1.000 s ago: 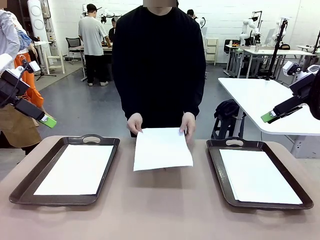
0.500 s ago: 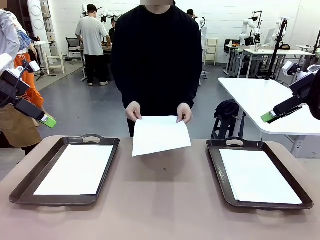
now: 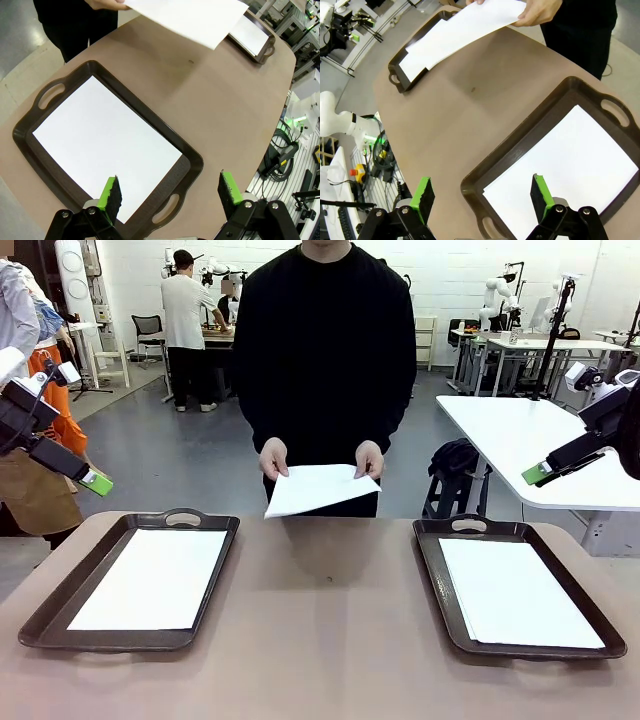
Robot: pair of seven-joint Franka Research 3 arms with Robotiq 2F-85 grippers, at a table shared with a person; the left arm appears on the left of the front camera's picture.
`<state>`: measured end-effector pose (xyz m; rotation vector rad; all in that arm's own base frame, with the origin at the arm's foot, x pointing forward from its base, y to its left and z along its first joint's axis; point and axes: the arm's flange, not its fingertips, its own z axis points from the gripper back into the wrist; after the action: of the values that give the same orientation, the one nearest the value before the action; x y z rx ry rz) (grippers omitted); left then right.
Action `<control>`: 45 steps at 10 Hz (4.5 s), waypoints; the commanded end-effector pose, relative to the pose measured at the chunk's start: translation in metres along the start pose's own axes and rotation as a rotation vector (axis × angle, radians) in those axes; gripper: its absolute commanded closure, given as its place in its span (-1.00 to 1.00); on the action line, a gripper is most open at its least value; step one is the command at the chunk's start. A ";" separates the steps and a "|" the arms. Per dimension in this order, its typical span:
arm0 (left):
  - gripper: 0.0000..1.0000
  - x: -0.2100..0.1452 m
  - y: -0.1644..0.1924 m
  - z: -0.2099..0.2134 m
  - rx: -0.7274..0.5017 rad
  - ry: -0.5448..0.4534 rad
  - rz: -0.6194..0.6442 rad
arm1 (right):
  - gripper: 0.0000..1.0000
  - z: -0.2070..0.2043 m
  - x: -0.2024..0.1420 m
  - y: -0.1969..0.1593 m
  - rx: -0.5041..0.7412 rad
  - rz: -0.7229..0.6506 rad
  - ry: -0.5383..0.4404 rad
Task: Sort the A4 documents.
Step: Receive the A4 Paper.
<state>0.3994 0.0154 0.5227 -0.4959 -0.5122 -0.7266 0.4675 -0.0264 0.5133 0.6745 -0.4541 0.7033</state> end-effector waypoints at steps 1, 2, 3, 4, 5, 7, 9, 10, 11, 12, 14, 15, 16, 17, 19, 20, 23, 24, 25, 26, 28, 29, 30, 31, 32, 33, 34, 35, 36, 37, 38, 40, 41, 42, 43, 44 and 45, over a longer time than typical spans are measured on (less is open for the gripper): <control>-1.00 -0.001 0.001 0.000 -0.005 -0.003 -0.007 | -1.00 -0.001 0.001 0.001 -0.003 0.004 0.001; -1.00 -0.001 0.001 0.000 -0.005 -0.003 -0.007 | -1.00 -0.001 0.001 0.001 -0.003 0.004 0.001; -1.00 -0.001 0.001 0.000 -0.005 -0.003 -0.007 | -1.00 -0.001 0.001 0.001 -0.003 0.004 0.001; -1.00 -0.001 0.001 0.000 -0.005 -0.003 -0.007 | -1.00 -0.001 0.001 0.001 -0.003 0.004 0.001; -1.00 -0.001 0.001 0.000 -0.005 -0.003 -0.007 | -1.00 -0.001 0.001 0.001 -0.003 0.004 0.001; -1.00 -0.001 0.001 0.000 -0.005 -0.003 -0.007 | -1.00 -0.001 0.001 0.001 -0.003 0.004 0.001; -1.00 -0.001 0.001 0.000 -0.005 -0.003 -0.007 | -1.00 -0.001 0.001 0.001 -0.003 0.004 0.001; -1.00 -0.001 0.001 0.000 -0.005 -0.003 -0.007 | -1.00 -0.001 0.001 0.001 -0.003 0.004 0.001; -1.00 -0.001 0.001 0.000 -0.005 -0.003 -0.007 | -1.00 -0.001 0.001 0.001 -0.003 0.004 0.001; -1.00 -0.001 0.001 0.000 -0.005 -0.003 -0.007 | -1.00 -0.001 0.001 0.001 -0.003 0.004 0.001; -1.00 -0.001 0.001 0.000 -0.005 -0.003 -0.007 | -1.00 -0.001 0.001 0.001 -0.003 0.004 0.001; -1.00 -0.001 0.001 0.000 -0.005 -0.003 -0.007 | -1.00 -0.001 0.001 0.001 -0.003 0.004 0.001; -1.00 -0.001 0.001 0.000 -0.005 -0.003 -0.007 | -1.00 -0.001 0.001 0.001 -0.003 0.004 0.001; -1.00 -0.001 0.001 0.000 -0.005 -0.003 -0.007 | -1.00 -0.001 0.001 0.001 -0.003 0.004 0.001; -1.00 -0.001 0.001 0.000 -0.005 -0.003 -0.007 | -1.00 -0.001 0.001 0.001 -0.003 0.004 0.001; -1.00 -0.001 0.001 0.000 -0.005 -0.003 -0.007 | -1.00 -0.001 0.001 0.001 -0.003 0.004 0.001; -1.00 -0.001 0.001 0.000 -0.005 -0.003 -0.007 | -1.00 -0.001 0.001 0.001 -0.003 0.004 0.001; -1.00 -0.001 0.001 0.000 -0.005 -0.003 -0.007 | -1.00 -0.001 0.001 0.001 -0.003 0.004 0.001; -1.00 -0.001 0.001 0.000 -0.005 -0.003 -0.007 | -1.00 -0.001 0.001 0.001 -0.003 0.004 0.001; -1.00 -0.001 0.001 0.000 -0.005 -0.003 -0.007 | -1.00 -0.001 0.001 0.001 -0.003 0.004 0.001; -1.00 -0.001 0.001 0.000 -0.005 -0.003 -0.007 | -1.00 -0.001 0.001 0.001 -0.003 0.004 0.001; -1.00 -0.001 0.001 0.000 -0.005 -0.003 -0.007 | -1.00 -0.001 0.001 0.001 -0.003 0.004 0.001; -1.00 -0.001 0.001 0.000 -0.005 -0.003 -0.007 | -1.00 -0.001 0.001 0.001 -0.003 0.004 0.001; -1.00 -0.001 0.001 0.000 -0.005 -0.003 -0.007 | -1.00 -0.001 0.001 0.001 -0.003 0.004 0.001; -1.00 0.000 0.000 0.000 0.000 0.000 0.000 | -1.00 -0.001 0.001 0.001 -0.003 0.004 0.001; -1.00 0.000 0.011 -0.009 -0.037 -0.069 0.030 | -1.00 -0.001 0.001 0.001 -0.003 0.004 0.001; -1.00 0.002 0.017 -0.014 -0.079 -0.098 0.076 | -1.00 -0.001 0.001 0.001 -0.003 0.004 0.001; -1.00 0.008 0.023 -0.020 -0.126 -0.115 0.105 | -1.00 -0.001 0.001 0.001 -0.003 0.004 0.001; -1.00 0.018 0.028 -0.030 -0.158 -0.109 0.124 | -1.00 -0.001 0.001 0.001 -0.003 0.004 0.001; -1.00 0.027 0.035 -0.043 -0.189 -0.091 0.150 | -1.00 -0.001 0.001 0.001 -0.003 0.004 0.001; -1.00 0.036 0.045 -0.057 -0.233 -0.105 0.197 | -1.00 -0.001 0.001 0.001 -0.003 0.004 0.001; -1.00 0.058 0.065 -0.093 -0.338 -0.108 0.344 | -1.00 -0.001 0.001 0.001 -0.003 0.004 0.001; -1.00 0.066 0.072 -0.112 -0.391 -0.126 0.390 | -1.00 -0.001 0.001 0.001 -0.003 0.004 0.001; -1.00 0.074 0.078 -0.129 -0.439 -0.130 0.410 | -1.00 -0.001 0.001 0.001 -0.003 0.004 0.001; -1.00 0.080 0.081 -0.142 -0.493 -0.134 0.446 | -1.00 -0.001 0.001 0.001 -0.003 0.004 0.001; -1.00 0.086 0.083 -0.154 -0.532 -0.145 0.484 | -1.00 -0.001 0.001 0.001 -0.003 0.004 0.001; -1.00 0.093 0.082 -0.165 -0.560 -0.175 0.533 | -1.00 -0.001 0.001 0.001 -0.003 0.004 0.001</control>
<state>0.5523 -0.0713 0.4249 -1.1253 -0.3079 -0.3586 0.4674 -0.0261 0.5140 0.6740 -0.4551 0.7046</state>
